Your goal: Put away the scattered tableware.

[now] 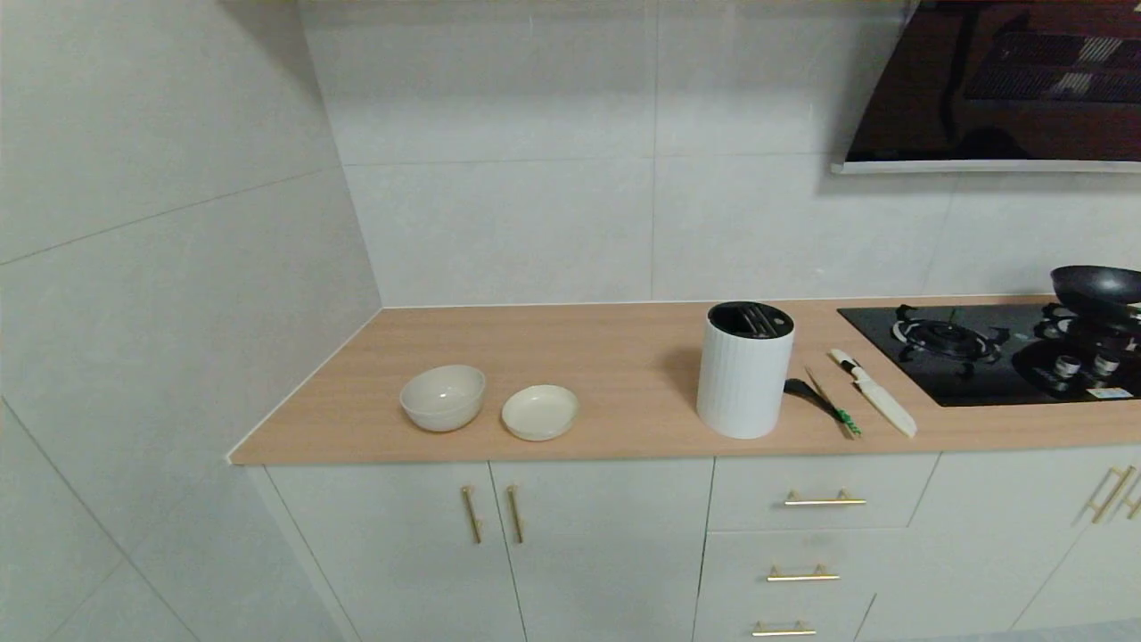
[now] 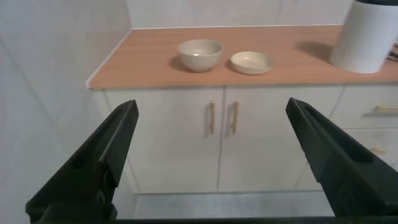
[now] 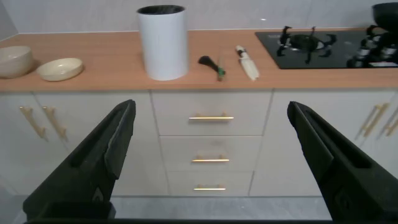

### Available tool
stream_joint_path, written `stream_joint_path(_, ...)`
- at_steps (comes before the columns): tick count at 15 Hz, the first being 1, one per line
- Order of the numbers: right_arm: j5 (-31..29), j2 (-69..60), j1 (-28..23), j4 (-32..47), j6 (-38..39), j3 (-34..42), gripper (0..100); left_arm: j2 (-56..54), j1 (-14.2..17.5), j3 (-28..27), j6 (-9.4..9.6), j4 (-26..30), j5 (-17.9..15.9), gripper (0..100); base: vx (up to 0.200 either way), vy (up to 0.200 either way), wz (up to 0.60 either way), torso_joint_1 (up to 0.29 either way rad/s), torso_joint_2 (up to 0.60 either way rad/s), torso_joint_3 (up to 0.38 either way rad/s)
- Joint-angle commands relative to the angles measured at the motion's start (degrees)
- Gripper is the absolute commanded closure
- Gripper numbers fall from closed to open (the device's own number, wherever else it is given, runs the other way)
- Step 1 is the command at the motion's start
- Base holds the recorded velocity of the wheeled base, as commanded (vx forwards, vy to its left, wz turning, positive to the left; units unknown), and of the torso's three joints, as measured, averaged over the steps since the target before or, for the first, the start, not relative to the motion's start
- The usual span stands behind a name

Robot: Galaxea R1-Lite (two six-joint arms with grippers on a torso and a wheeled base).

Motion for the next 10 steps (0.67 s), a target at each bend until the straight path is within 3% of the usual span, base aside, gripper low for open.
stream_joint_path(1, 0.04, 0.00, 0.02, -0.01, -0.01, 0.01, 0, 0.00, 0.02, 0.00, -0.01, -0.01, -0.04, 0, 0.000, 0.200, 0.00, 0.012, 0.00, -0.002)
stream_joint_path(10, 0.12, 0.00, 0.02, -0.01, -0.01, 0.01, 0, 0.00, 0.02, 0.00, -0.01, -0.01, -0.04, 0, 0.000, 0.200, 0.00, 0.002, 0.00, 0.001)
